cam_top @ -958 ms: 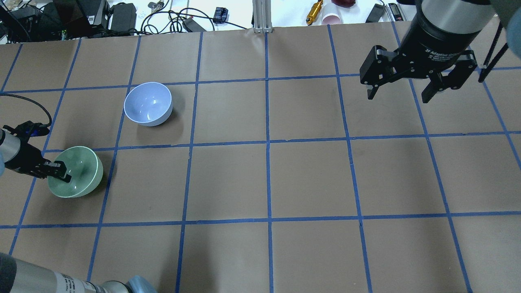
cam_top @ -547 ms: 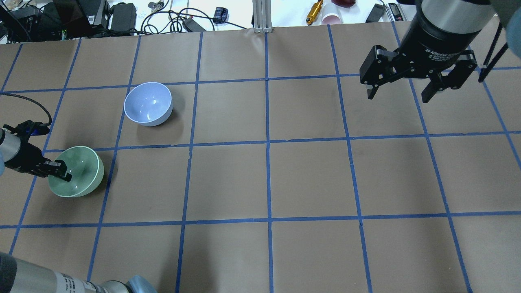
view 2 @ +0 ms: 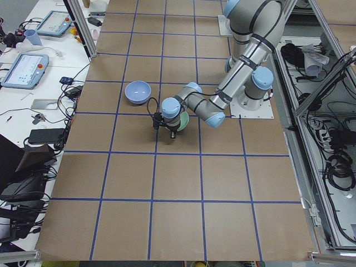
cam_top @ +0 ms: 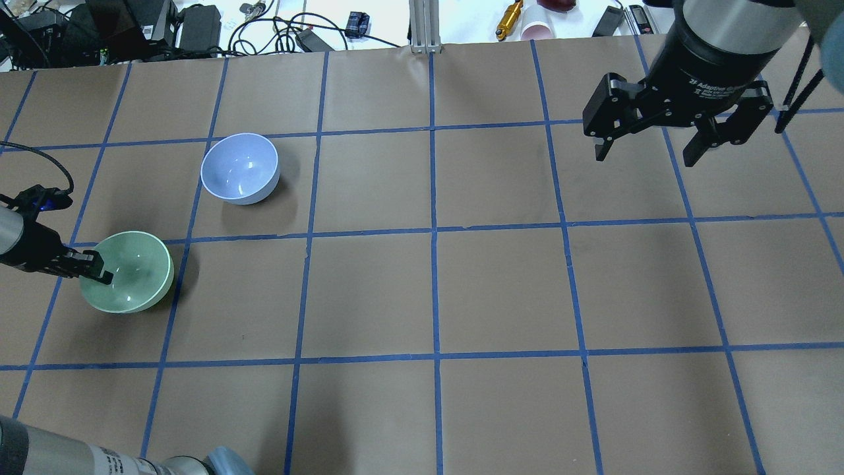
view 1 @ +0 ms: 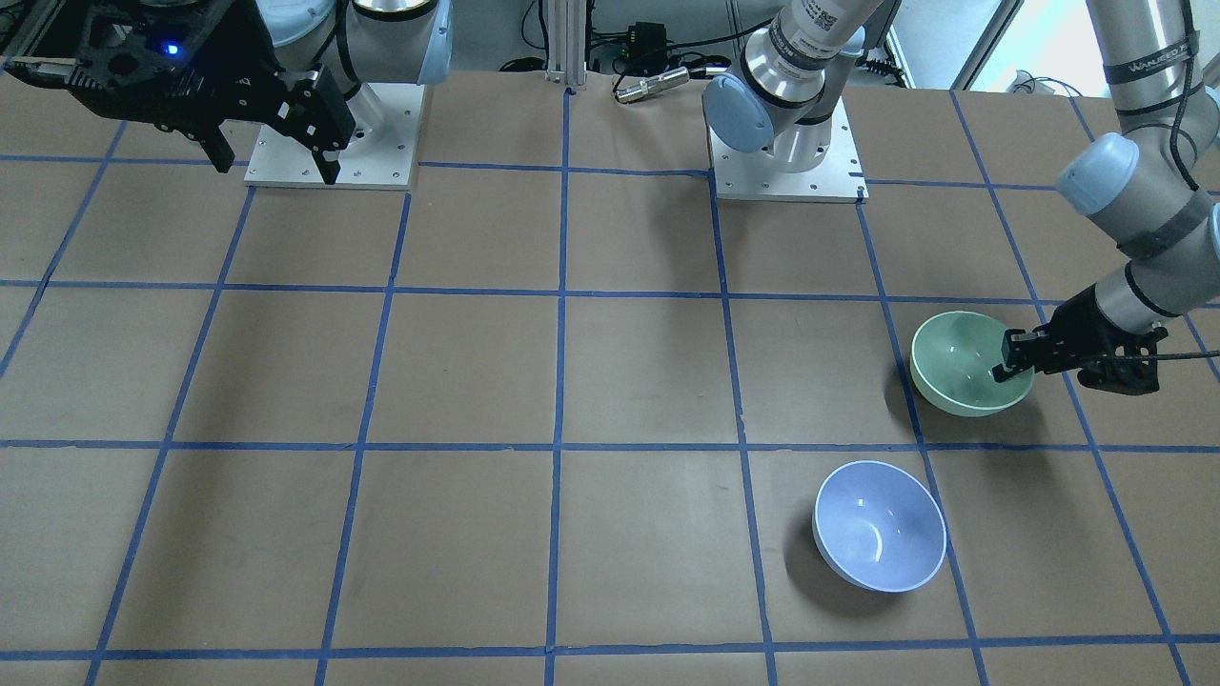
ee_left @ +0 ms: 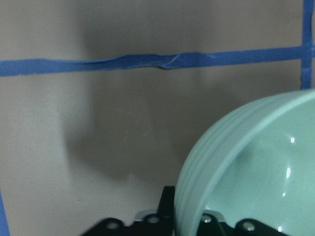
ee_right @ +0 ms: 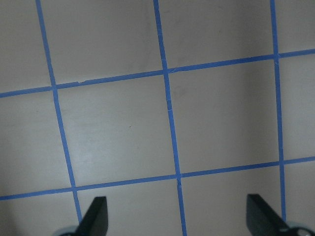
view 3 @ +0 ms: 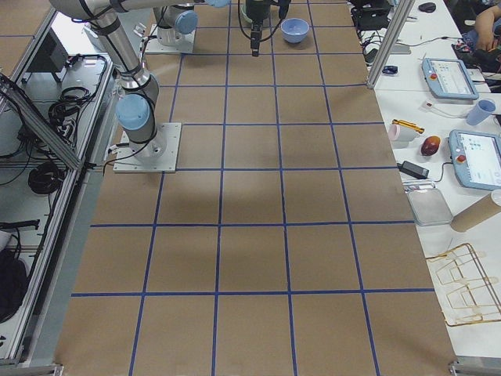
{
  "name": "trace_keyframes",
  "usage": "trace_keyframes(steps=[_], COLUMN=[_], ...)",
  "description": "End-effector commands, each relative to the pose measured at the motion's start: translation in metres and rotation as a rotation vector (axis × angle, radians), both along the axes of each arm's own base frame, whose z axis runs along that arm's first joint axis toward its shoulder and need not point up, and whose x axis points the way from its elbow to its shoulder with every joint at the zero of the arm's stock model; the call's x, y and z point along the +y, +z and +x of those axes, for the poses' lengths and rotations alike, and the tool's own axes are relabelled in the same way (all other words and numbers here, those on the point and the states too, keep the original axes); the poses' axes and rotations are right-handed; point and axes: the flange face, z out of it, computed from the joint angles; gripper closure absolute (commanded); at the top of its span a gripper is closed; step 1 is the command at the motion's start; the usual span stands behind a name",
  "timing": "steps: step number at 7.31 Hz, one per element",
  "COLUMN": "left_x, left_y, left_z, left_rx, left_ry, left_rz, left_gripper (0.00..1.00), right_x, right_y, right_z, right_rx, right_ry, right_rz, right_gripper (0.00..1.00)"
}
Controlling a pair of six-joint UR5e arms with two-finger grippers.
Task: Stack green bowl on blue bowl
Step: 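Lift the green bowl and carry it toward the blue bowl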
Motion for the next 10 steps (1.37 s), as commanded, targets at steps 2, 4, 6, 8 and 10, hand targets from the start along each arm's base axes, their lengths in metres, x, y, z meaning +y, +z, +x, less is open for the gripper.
trace_keyframes(steps=[2,4,6,8,10], left_x=[-0.025,-0.057,-0.077,-0.095,-0.126], left_y=[0.064,0.083,0.088,0.073,0.069], left_z=[0.003,-0.011,-0.037,-0.067,-0.115], left_rx=[0.077,0.104,0.170,0.178,0.135], left_ry=[0.011,-0.010,0.037,0.072,0.089], left_rz=[-0.008,-0.014,-0.056,-0.020,-0.054], left_gripper=[1.00,1.00,1.00,1.00,1.00], right_x=[0.000,0.000,0.000,0.000,0.000], right_y=[0.000,0.000,0.000,0.000,0.000], right_z=[0.000,0.000,0.000,0.000,0.000], right_rx=[0.000,0.000,0.000,0.000,0.000], right_ry=[0.000,0.000,0.000,0.000,0.000], right_rz=[-0.001,-0.001,-0.001,0.000,-0.001], right_gripper=[0.00,0.00,0.00,0.00,0.00])
